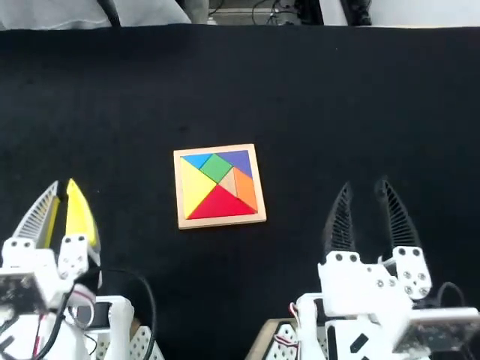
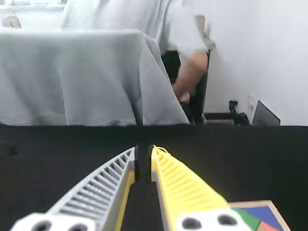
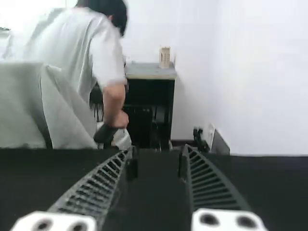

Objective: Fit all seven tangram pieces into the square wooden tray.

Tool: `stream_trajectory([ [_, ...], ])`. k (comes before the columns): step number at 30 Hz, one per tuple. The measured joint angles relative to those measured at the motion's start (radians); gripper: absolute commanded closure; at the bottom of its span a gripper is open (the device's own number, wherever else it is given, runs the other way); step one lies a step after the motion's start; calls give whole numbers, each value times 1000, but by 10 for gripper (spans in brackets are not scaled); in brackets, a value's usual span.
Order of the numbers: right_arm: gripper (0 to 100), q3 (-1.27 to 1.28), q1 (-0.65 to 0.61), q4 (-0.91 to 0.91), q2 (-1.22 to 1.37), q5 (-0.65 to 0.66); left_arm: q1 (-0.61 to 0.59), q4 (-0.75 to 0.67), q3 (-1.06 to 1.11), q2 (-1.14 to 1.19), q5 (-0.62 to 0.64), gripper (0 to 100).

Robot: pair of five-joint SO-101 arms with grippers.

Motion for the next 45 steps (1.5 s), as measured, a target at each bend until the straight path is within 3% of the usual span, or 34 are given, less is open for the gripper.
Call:
stream_trajectory([
  [7, 843, 152, 0, -245, 0, 0, 0, -354, 239, 0, 0, 932],
  [15, 843, 635, 0, -506, 0, 0, -2, -798, 720, 6, 0, 932],
  [18, 843, 789, 0, -603, 0, 0, -2, -902, 852, 15, 2, 932],
  [22, 843, 957, 0, -700, 0, 0, 0, -865, 858, 51, 8, 932],
  [35, 840, 985, 0, -586, 2, 0, 11, -772, 867, 184, 11, 931],
  [45, 839, 985, 0, -295, 2, 0, 9, -411, 867, 161, 11, 932],
])
